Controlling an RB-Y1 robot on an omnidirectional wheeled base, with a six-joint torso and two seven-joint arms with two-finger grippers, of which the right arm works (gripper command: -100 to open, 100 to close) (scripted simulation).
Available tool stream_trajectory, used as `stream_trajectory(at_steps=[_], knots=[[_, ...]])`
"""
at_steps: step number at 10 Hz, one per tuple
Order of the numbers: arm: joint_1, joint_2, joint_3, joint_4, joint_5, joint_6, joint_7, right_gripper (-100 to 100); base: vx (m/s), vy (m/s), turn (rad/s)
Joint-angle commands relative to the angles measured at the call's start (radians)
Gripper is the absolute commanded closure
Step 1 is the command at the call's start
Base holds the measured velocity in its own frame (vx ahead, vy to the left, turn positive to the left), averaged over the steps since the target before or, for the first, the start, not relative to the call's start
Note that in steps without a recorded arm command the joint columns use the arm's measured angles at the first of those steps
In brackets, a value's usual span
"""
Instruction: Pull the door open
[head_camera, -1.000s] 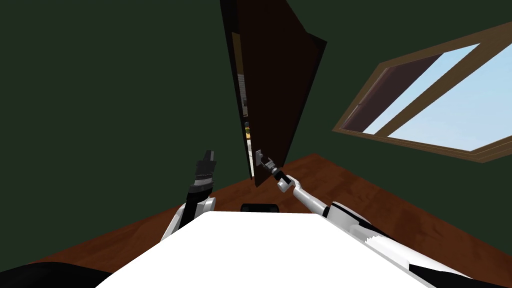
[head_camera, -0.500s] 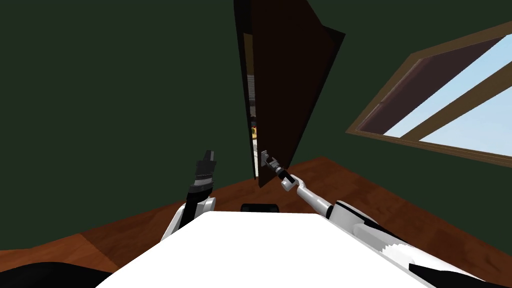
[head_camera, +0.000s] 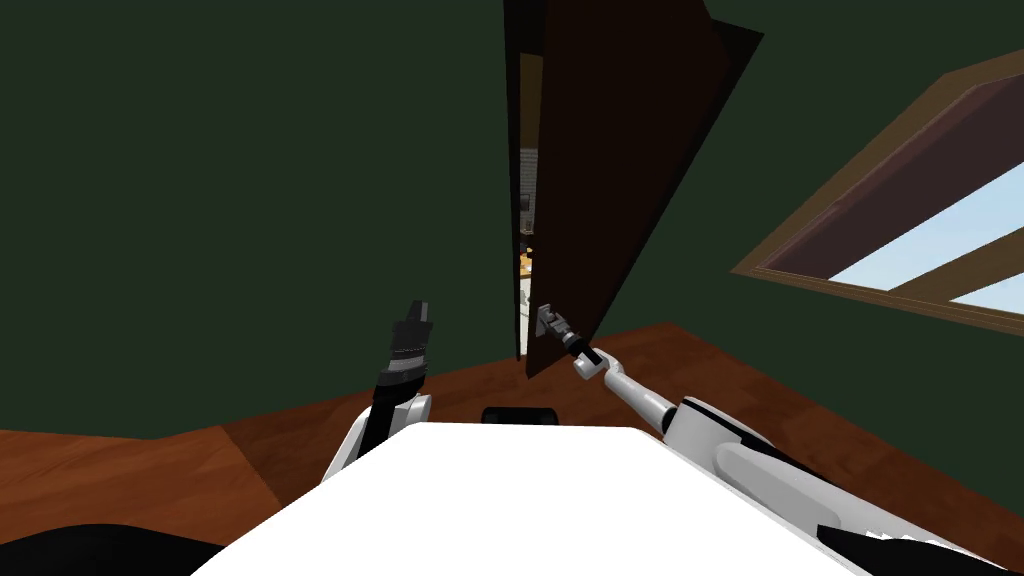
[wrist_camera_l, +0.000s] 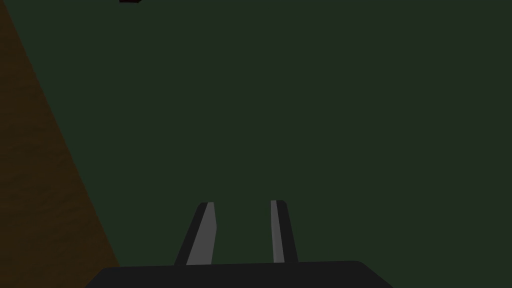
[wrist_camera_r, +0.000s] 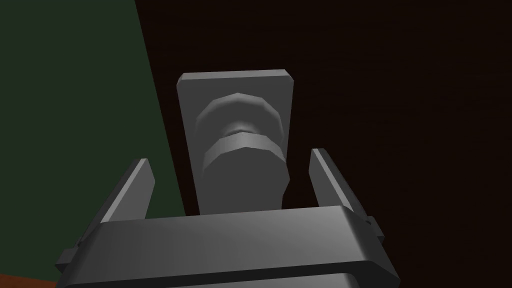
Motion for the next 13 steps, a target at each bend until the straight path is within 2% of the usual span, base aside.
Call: stream_trajectory(at_steps=[1, 3, 4, 9, 10, 13], knots=[[-0.003, -0.024, -0.006, 0.029, -0.007, -0.026, -0.024, -100, 0.074, 0.092, 0.145], [0.002, -0.023, -0.008, 0.015, -0.007, -0.017, -0.017, -100, 0.040, 0.042, 0.007], [0.002, -0.023, -0.008, 0.015, -0.007, -0.017, -0.017, 100, 0.000, 0.000, 0.000], [0.002, -0.023, -0.008, 0.015, -0.007, -0.017, -0.017, 100, -0.001, -0.006, 0.004], [-0.002, -0.048, 0.015, 0.019, -0.002, -0.044, -0.049, 100, -0.080, -0.101, 0.164], [-0.004, -0.080, 0.049, 0.026, 0.005, -0.081, -0.094, 100, -0.144, -0.160, 0.139]])
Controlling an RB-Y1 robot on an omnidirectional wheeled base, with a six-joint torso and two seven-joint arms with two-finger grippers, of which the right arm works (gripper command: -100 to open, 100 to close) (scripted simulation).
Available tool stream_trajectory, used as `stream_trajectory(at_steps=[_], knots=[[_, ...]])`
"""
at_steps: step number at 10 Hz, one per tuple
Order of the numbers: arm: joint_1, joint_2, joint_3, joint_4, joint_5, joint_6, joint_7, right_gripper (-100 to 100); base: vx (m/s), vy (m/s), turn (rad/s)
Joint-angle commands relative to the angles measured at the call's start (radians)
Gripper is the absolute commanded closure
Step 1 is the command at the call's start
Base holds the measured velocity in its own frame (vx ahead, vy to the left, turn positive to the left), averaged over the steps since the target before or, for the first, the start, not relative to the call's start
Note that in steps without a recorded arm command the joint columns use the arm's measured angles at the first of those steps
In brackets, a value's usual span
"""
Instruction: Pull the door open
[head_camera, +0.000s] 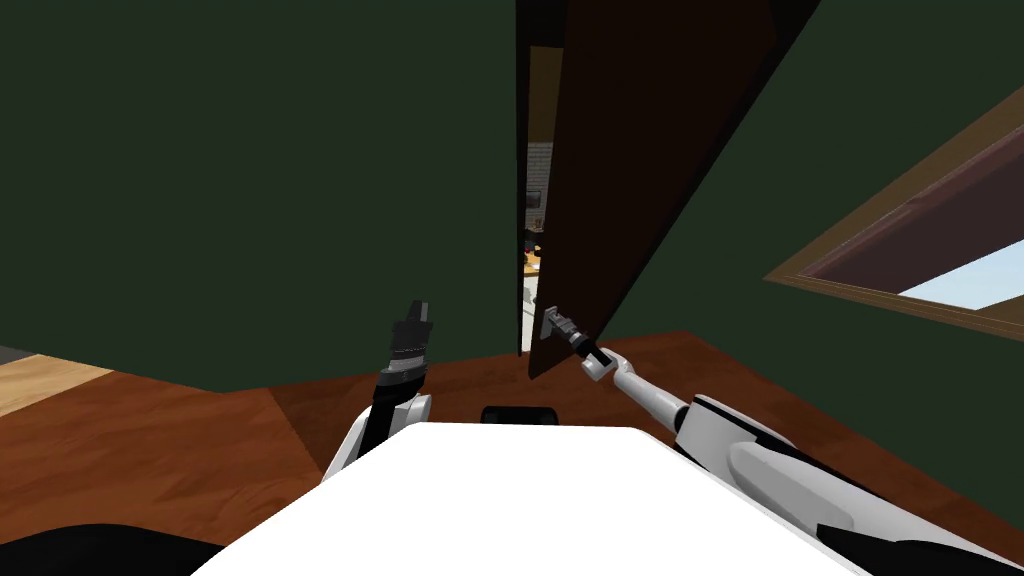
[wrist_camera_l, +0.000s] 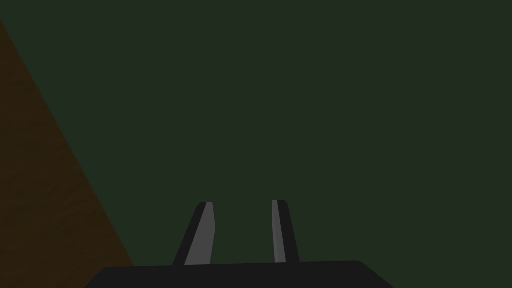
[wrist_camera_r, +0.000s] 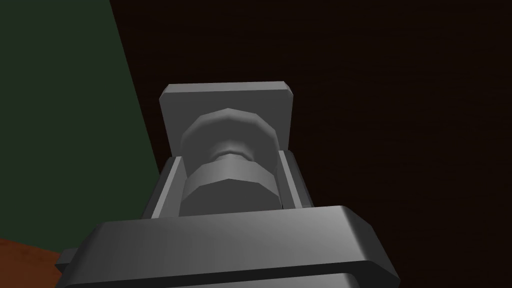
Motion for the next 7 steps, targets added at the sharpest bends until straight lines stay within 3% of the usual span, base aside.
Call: stream_trajectory(at_steps=[1, 7], knots=[[0.003, -0.026, 0.028, 0.006, 0.005, -0.030, -0.038, 100, -0.180, -0.181, 0.142], [-0.002, -0.101, 0.106, 0.021, 0.022, -0.116, -0.140, 100, -0.131, -0.139, 0.129]])
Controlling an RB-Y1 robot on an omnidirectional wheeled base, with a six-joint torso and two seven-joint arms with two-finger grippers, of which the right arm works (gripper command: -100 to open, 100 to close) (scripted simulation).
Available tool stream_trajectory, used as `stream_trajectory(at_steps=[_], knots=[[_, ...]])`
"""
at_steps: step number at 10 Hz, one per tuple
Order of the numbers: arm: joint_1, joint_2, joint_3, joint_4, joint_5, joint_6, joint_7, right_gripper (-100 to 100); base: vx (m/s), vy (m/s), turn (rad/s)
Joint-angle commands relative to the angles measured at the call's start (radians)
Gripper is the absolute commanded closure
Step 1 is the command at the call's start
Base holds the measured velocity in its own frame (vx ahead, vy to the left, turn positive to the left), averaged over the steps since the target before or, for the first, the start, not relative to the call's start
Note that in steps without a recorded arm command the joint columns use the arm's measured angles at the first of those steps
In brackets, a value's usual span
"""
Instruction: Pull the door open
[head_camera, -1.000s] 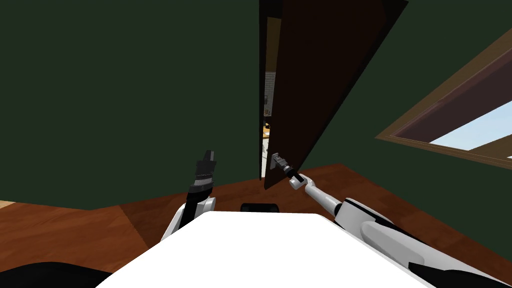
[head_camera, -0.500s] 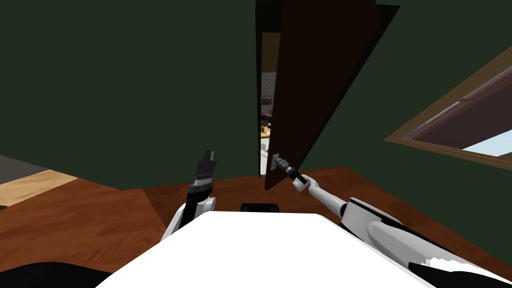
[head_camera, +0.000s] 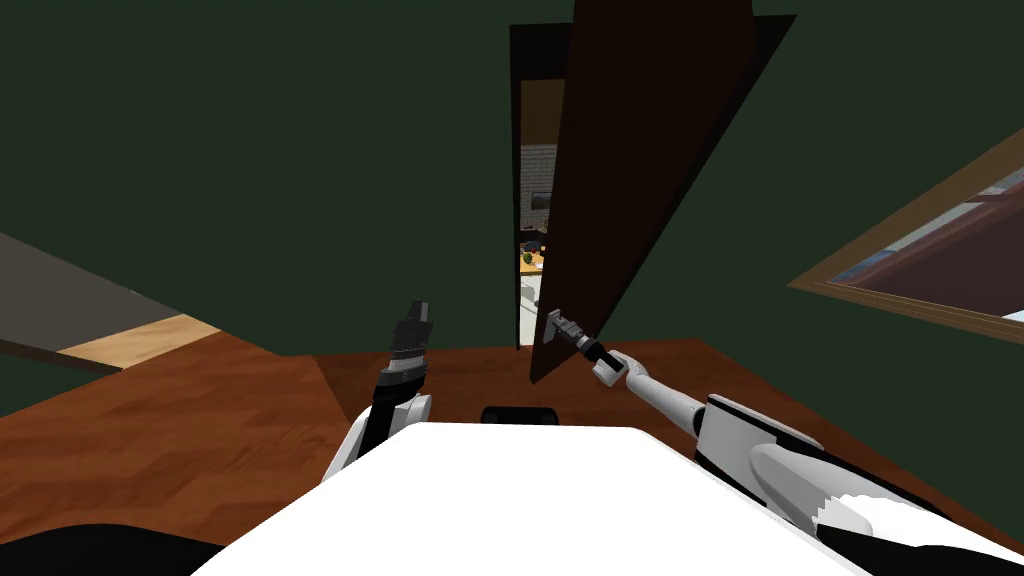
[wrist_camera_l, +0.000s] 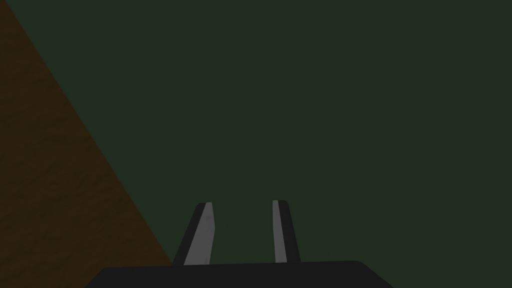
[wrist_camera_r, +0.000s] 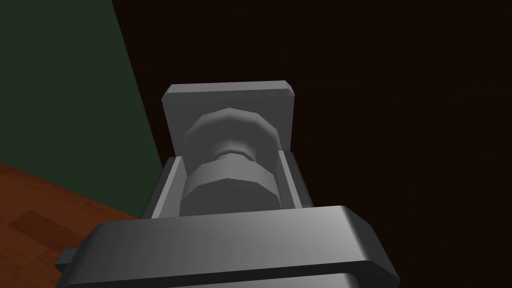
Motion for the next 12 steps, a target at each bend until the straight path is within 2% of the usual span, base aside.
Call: stream_trajectory(at_steps=[1, 2, 3, 9, 10, 11, 12], knots=[[0.000, 0.000, 0.000, 0.000, 0.000, 0.000, 0.000, 100, -0.052, -0.059, 0.031], [0.004, -0.021, 0.022, 0.003, 0.010, -0.034, -0.024, 100, -0.137, -0.156, 0.146], [0.005, -0.026, 0.027, 0.004, 0.012, -0.043, -0.030, 100, -0.179, -0.202, 0.153], [0.013, -0.092, 0.088, 0.013, 0.040, -0.149, -0.099, 100, -0.159, -0.180, 0.119], [0.008, -0.080, 0.083, 0.023, 0.039, -0.142, -0.092, 100, -0.075, -0.092, 0.029], [0.011, -0.092, 0.097, 0.031, 0.044, -0.171, -0.105, 100, -0.129, -0.128, 0.154], [0.012, -0.095, 0.100, 0.033, 0.045, -0.178, -0.108, 100, -0.161, -0.181, 0.160]])
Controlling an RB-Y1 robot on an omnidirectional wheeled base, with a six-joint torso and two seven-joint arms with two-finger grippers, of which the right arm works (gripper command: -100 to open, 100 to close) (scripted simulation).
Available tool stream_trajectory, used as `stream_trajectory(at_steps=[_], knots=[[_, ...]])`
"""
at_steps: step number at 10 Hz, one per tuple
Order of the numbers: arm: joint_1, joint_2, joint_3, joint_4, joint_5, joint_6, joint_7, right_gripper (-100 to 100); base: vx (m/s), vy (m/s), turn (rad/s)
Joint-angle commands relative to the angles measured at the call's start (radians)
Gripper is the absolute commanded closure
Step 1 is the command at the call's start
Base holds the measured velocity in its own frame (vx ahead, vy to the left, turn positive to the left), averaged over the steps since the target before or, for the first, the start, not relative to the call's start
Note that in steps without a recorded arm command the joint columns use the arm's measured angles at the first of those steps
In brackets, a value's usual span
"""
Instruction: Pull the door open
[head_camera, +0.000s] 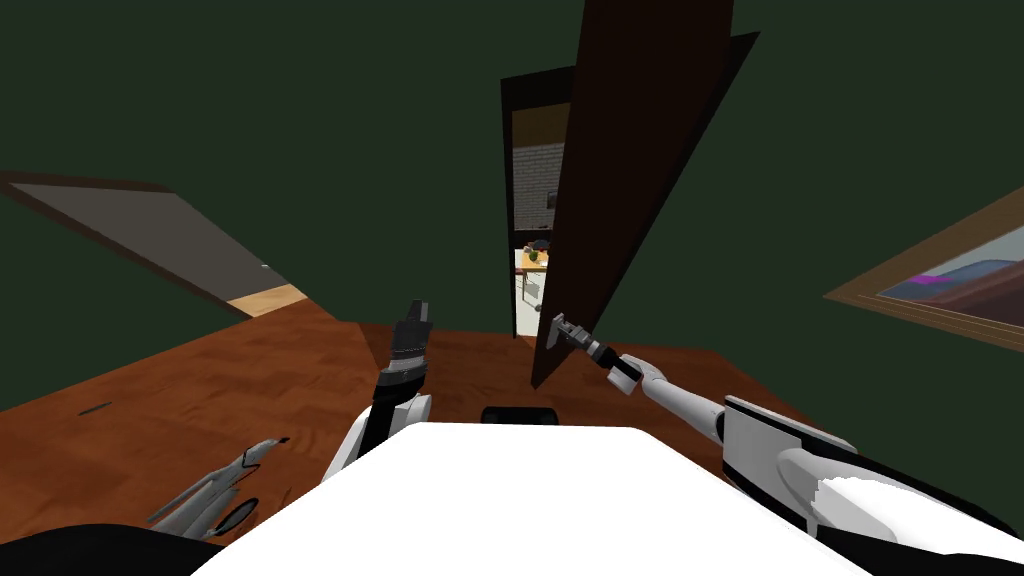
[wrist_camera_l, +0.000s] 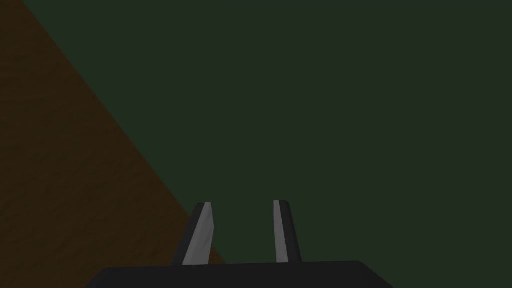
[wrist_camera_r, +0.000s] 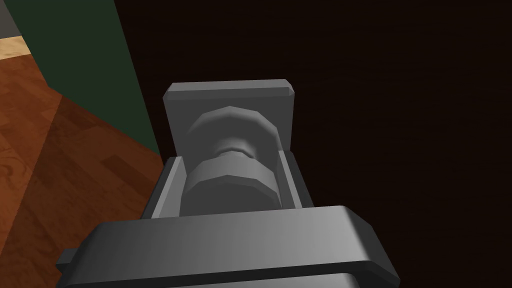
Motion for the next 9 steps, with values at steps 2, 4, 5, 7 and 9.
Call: stream_trajectory(at_steps=[2, 4, 5, 7, 9], knots=[[0.005, -0.017, 0.019, 0.011, 0.007, -0.042, -0.017, 100, -0.135, -0.160, 0.146], [0.007, -0.033, 0.033, 0.021, 0.012, -0.076, -0.032, 100, -0.168, -0.199, 0.158], [0.008, -0.040, 0.039, 0.026, 0.014, -0.091, -0.039, 100, -0.158, -0.190, 0.149], [0.010, -0.052, 0.050, 0.033, 0.017, -0.116, -0.049, 100, -0.134, -0.175, 0.118], [0.004, -0.049, 0.053, 0.045, 0.021, -0.123, -0.053, 100, -0.069, -0.104, 0.078]])
